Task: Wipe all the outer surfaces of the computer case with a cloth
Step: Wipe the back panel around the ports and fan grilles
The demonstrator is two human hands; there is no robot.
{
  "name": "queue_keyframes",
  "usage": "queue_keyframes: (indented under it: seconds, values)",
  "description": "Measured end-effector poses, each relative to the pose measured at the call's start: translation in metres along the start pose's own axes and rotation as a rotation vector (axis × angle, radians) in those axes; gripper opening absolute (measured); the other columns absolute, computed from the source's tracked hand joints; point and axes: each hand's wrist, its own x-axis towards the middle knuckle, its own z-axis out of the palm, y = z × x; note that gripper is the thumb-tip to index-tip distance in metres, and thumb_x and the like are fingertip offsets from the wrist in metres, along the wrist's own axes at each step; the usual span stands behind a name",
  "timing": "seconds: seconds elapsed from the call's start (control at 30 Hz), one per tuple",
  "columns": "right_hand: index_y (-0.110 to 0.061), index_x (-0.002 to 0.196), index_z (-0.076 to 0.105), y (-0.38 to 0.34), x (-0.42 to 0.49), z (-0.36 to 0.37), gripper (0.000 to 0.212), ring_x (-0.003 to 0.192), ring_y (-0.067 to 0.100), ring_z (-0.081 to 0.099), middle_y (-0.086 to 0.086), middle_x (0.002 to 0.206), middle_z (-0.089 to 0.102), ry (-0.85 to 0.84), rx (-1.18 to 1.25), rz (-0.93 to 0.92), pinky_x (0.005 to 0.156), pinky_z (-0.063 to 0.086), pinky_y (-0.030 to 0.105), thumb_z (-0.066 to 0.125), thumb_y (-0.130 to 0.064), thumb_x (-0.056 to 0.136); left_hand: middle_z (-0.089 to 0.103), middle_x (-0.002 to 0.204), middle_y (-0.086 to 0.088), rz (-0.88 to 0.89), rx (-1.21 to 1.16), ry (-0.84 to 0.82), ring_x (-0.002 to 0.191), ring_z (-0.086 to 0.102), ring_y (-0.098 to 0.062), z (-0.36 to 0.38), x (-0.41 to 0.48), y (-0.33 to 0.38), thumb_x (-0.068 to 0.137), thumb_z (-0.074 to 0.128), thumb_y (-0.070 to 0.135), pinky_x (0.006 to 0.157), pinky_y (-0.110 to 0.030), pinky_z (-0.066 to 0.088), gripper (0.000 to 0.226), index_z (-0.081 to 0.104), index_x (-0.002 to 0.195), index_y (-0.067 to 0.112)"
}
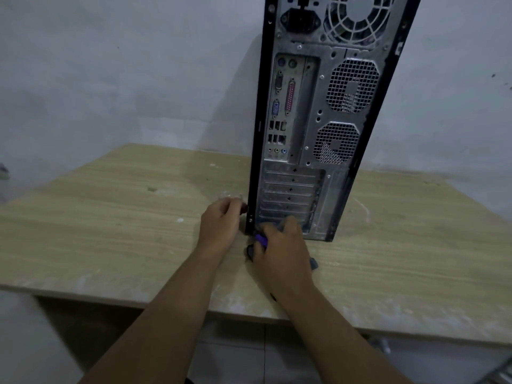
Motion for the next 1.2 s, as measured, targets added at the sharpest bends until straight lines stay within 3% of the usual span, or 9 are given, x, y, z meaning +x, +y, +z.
queue_keyframes:
  seconds: [0.13, 0.33, 0.43, 0.53, 0.7, 0.87, 1.03, 1.13, 1.2]
  values:
    - [-0.016, 0.123, 0.058, -0.002, 0.008, -0.005, 0.036, 0.098, 0.014, 0.047, 0.002, 0.116, 0.046, -0.015, 0.098, -0.049, 0.083, 0.044, 0.026, 0.064, -0.021, 0.088, 0.073, 0.089, -0.004, 0.039, 0.041, 0.022, 0.087, 0.065, -0.016, 0.003, 0.003, -0.003, 0.102, 0.050, 0.034, 0.074, -0.027, 0.046, 0.037, 0.073, 0.085, 0.011]
    - [-0.016, 0.115, 0.045, -0.014, 0.017, -0.006, 0.032, 0.102, 0.022, 0.051, 0.007, 0.115, 0.055, -0.004, -0.003, 0.008, 0.080, 0.048, 0.037, 0.061, -0.022, 0.089, 0.073, 0.095, -0.005, -0.024, -0.046, 0.025, 0.092, 0.067, -0.021, 0.006, 0.007, -0.010, 0.104, 0.044, 0.036, 0.085, -0.037, 0.052, 0.039, 0.072, 0.085, 0.018]
    - [-0.015, 0.117, 0.044, -0.010, 0.015, -0.006, 0.040, 0.106, 0.023, 0.050, 0.007, 0.119, 0.053, -0.016, 0.022, 0.074, 0.085, 0.049, 0.041, 0.067, -0.022, 0.085, 0.071, 0.090, -0.002, 0.010, -0.003, 0.017, 0.085, 0.065, -0.015, 0.006, 0.005, -0.010, 0.104, 0.046, 0.036, 0.076, -0.033, 0.049, 0.037, 0.070, 0.084, 0.015]
    - [-0.015, 0.120, 0.044, -0.003, 0.013, -0.010, 0.039, 0.104, 0.020, 0.051, 0.006, 0.120, 0.051, 0.063, 0.054, 0.167, 0.082, 0.048, 0.034, 0.064, -0.022, 0.088, 0.065, 0.080, 0.000, 0.084, 0.087, -0.007, 0.074, 0.057, -0.011, 0.006, 0.001, -0.006, 0.101, 0.051, 0.029, 0.064, -0.027, 0.041, 0.029, 0.063, 0.081, 0.012]
    - [-0.020, 0.107, 0.046, 0.006, 0.016, -0.014, 0.027, 0.094, 0.014, 0.049, 0.000, 0.110, 0.049, 0.263, 0.226, 0.238, 0.072, 0.039, 0.027, 0.066, -0.018, 0.089, 0.067, 0.091, 0.001, 0.129, 0.068, -0.032, 0.085, 0.062, -0.009, 0.007, 0.000, -0.005, 0.102, 0.051, 0.030, 0.068, -0.023, 0.043, 0.019, 0.061, 0.090, 0.019]
    - [-0.015, 0.123, 0.054, -0.001, 0.017, -0.007, 0.036, 0.109, 0.019, 0.047, 0.004, 0.118, 0.052, 0.005, 0.090, -0.062, 0.086, 0.047, 0.036, 0.060, -0.012, 0.087, 0.067, 0.100, 0.013, 0.227, 0.100, -0.115, 0.084, 0.060, 0.016, 0.011, -0.002, -0.007, 0.101, 0.054, 0.038, 0.069, -0.003, 0.044, 0.015, 0.063, 0.106, 0.027]
    - [-0.014, 0.117, 0.057, 0.009, 0.015, -0.015, 0.034, 0.107, 0.024, 0.049, 0.008, 0.116, 0.051, -0.077, -0.013, -0.058, 0.079, 0.050, 0.038, 0.065, -0.015, 0.084, 0.068, 0.115, 0.004, 0.308, 0.245, -0.138, 0.099, 0.065, -0.005, 0.011, -0.003, -0.010, 0.102, 0.048, 0.046, 0.085, -0.022, 0.053, 0.038, 0.064, 0.123, 0.019]
    - [-0.020, 0.123, 0.054, 0.019, 0.011, -0.024, 0.042, 0.113, 0.026, 0.049, 0.008, 0.124, 0.049, -0.053, -0.060, 0.094, 0.084, 0.051, 0.042, 0.069, -0.024, 0.084, 0.066, 0.113, 0.007, 0.357, 0.300, -0.143, 0.101, 0.061, -0.006, 0.010, -0.003, -0.009, 0.102, 0.051, 0.043, 0.076, -0.002, 0.042, 0.036, 0.064, 0.124, 0.017]
    - [-0.023, 0.125, 0.053, 0.021, 0.010, -0.028, 0.042, 0.116, 0.026, 0.049, 0.006, 0.129, 0.049, -0.032, -0.060, 0.188, 0.088, 0.051, 0.048, 0.068, -0.024, 0.086, 0.065, 0.109, 0.008, 0.379, 0.329, -0.140, 0.097, 0.060, -0.006, 0.011, -0.003, -0.011, 0.102, 0.051, 0.041, 0.072, -0.001, 0.040, 0.035, 0.065, 0.124, 0.017]
